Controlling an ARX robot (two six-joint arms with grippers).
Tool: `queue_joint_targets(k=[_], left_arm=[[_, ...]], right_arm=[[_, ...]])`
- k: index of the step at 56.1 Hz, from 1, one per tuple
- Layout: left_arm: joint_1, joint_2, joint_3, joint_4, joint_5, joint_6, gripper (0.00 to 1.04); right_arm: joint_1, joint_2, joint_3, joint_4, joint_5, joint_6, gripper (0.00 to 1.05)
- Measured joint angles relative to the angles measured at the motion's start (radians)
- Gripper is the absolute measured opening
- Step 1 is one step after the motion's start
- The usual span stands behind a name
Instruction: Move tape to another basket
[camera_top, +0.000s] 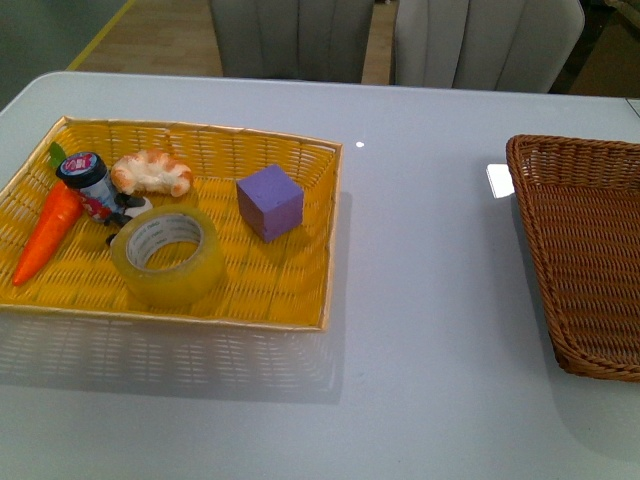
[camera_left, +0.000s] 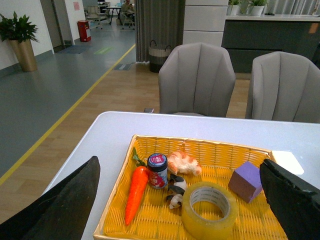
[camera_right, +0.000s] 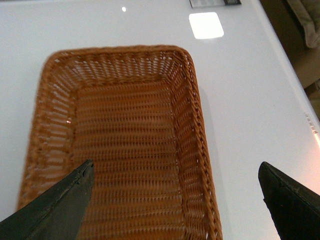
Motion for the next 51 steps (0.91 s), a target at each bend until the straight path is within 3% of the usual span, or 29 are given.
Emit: queue_joint_targets(k=[13, 39, 46, 51], left_arm=[[0.0, 0.0, 0.0, 0.0, 0.0, 0.0, 0.96], [0.0, 0.0, 0.0, 0.0, 0.0, 0.0, 0.96], [0.0, 0.0, 0.0, 0.0, 0.0, 0.0, 0.96], [0.0, 0.0, 0.0, 0.0, 0.0, 0.0, 0.96]], right_arm=[[-0.033, 0.382, 0.225, -0.021, 0.054, -0.035, 0.96], [-0.021, 0.608, 0.386, -0.107, 0.071, -0.038, 0.96], [-0.021, 0.628, 0.395, -0.119, 0.071, -0.039, 0.8], [-0.015, 0.631, 0.395, -0.126, 0.074, -0.038, 0.62]])
